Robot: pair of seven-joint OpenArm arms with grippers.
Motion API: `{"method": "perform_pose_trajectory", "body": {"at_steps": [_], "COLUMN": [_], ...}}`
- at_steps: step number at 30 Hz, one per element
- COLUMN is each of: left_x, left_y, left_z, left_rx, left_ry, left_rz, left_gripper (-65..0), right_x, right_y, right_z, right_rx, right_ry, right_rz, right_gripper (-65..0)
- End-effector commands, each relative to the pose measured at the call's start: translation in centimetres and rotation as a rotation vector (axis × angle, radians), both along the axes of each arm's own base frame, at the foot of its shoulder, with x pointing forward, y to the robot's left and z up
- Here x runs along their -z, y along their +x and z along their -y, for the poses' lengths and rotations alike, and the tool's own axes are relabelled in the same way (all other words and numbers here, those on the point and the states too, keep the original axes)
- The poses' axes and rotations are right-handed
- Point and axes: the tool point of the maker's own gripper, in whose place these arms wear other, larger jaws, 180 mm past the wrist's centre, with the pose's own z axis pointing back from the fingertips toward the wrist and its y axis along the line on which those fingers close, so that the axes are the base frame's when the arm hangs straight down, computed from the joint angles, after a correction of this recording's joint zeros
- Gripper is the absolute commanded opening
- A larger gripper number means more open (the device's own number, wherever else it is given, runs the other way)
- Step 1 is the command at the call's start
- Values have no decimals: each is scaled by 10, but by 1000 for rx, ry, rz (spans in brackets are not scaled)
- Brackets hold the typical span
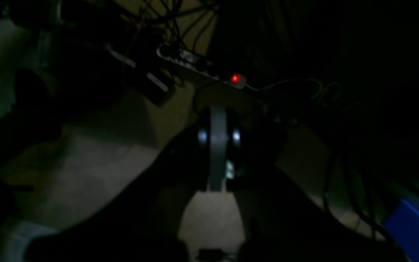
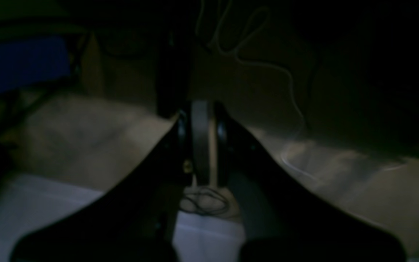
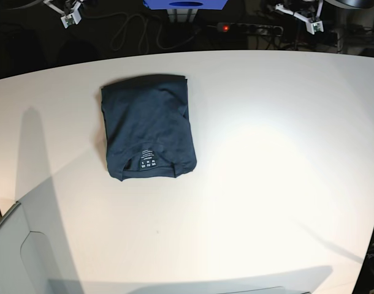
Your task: Fold the T-shirt properly
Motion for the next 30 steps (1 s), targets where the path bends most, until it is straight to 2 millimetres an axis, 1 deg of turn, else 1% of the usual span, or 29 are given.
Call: {"method": "perform_pose_trajectory", "body": {"at_steps": [1, 2, 4, 5, 6, 7, 9, 13, 16, 19, 22, 24, 26, 28, 30], "left_x": [1, 6, 16, 22, 27, 33, 47, 78, 100, 117, 128, 133, 137, 138, 139], "left_y": [-6, -10, -21, -24, -22, -22, -31, -44, -56, -67, -72, -77, -76, -78, -78], "left_z": [0, 5, 10, 14, 17, 18, 19, 20, 26, 40, 51, 67, 76, 80, 89], "left_rx": [28, 47, 81, 96, 106, 112, 104, 93, 127, 200, 288, 324, 334, 332, 328], "left_ry": [2, -7, -19, -26, -33, -36, -39, -45, -56, -71, -66, -82, -90, -96, -109], "left_rz": [-9, -16, -43, -50, -47, -50, -80, -151, -223, -284, -302, -308, -308, -314, -313], "left_gripper": [-650, -650, -650, -650, -650, -650, -650, -650, -650, -650, -650, -650, -650, -650, -650], "right_x": [0, 5, 15, 21, 26, 30, 42, 66, 84, 104, 129, 145, 155, 161, 164], "right_y": [-5, -9, -9, -13, -16, -15, -19, -23, -25, -33, -43, -50, -57, -64, -65], "right_z": [-1, -3, -12, -17, -20, -20, -27, -38, -42, -44, -30, -21, -13, 1, 4], "right_rx": [6, 23, 35, 38, 46, 46, 48, 70, 104, 155, 254, 296, 296, 260, 203], "right_ry": [21, 36, 71, 92, 107, 114, 146, 213, 254, 275, 179, 84, -23, -163, -287], "right_rz": [5, 3, 4, -7, -17, -21, -42, -59, -64, -83, -94, -90, -83, -71, -53], "right_gripper": [-650, -650, -650, -650, -650, -650, -650, -650, -650, -650, -650, -650, -650, -650, -650]}}
